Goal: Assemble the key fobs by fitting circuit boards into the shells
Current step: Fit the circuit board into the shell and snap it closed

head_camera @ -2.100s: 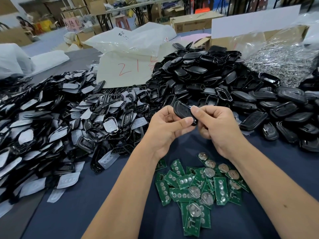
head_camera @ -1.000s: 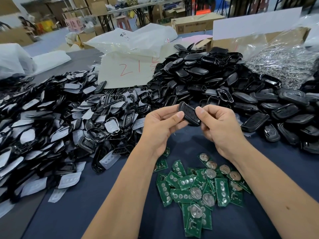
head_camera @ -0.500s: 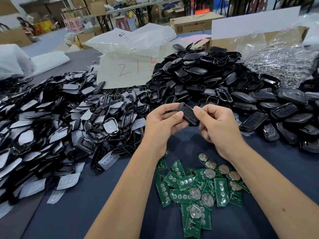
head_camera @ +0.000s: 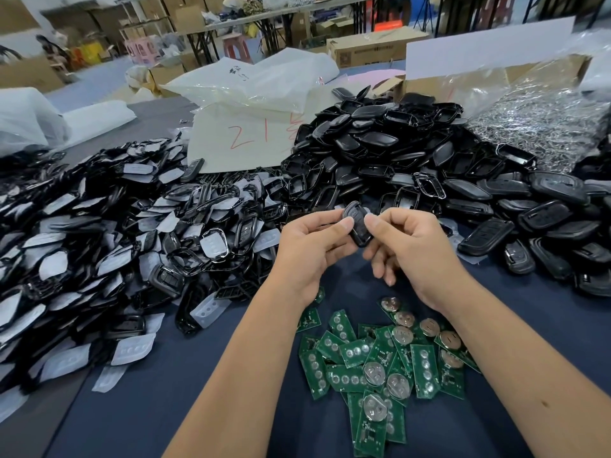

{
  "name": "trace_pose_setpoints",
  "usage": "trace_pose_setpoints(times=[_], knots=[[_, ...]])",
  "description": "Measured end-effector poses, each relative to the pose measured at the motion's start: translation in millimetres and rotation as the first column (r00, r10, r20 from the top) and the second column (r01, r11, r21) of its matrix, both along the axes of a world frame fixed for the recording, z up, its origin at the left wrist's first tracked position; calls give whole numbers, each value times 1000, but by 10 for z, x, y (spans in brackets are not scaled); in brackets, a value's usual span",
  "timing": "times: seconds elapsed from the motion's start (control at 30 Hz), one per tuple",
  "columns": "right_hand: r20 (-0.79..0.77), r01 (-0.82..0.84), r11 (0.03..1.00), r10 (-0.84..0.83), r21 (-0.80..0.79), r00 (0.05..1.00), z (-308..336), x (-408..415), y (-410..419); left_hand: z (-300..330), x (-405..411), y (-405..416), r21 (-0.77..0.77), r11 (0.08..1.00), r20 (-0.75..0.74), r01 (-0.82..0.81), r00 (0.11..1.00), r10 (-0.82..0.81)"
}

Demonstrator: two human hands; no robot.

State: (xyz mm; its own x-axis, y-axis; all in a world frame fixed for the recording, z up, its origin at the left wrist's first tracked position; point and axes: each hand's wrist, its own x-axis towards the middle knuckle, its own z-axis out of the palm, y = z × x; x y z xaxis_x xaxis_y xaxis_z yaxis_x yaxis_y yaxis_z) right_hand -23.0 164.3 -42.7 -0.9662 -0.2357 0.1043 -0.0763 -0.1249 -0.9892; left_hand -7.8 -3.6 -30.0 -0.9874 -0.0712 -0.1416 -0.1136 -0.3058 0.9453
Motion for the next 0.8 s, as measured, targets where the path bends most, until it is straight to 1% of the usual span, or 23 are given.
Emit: trace_pose_setpoints(times=[0.1,0.17,0.23,0.33,0.43,0.5,0.57,0.63,0.7,0.8], knots=[[32,-41,996,44,-84,999,45,-2,-7,11,-4,0,105,994,34,28,999,-32],[49,-41,994,46,-103,998,59,-8,-10,16,-5,11,119,992,38,36,998,-40],[43,-24,996,27,-80,999,42,-18,-5,20,-5,34,100,994,28,41,999,-44],[-23,84,996,-84,26,996,-8,-47,-4,39,-35,118,21,1000,7,11,1000,-11],[-40,289,955,-287,69,957,-15,-94,47,68,-144,340,-90,995,-19,-52,999,50],[-16,420,907,-419,44,908,0,-136,88,90,-253,536,-196,974,-69,-113,992,102],[40,542,840,-541,-20,840,20,-177,136,112,-369,762,-309,941,-143,-141,985,101],[131,656,745,-643,-118,754,51,-221,191,138,-476,983,-404,905,-193,-129,980,54],[199,739,647,-712,-187,674,81,-261,244,176,-564,1176,-479,871,-224,-111,975,1],[254,804,537,-765,-256,592,123,-285,322,249,-648,1418,-571,818,-259,-71,961,-97]])
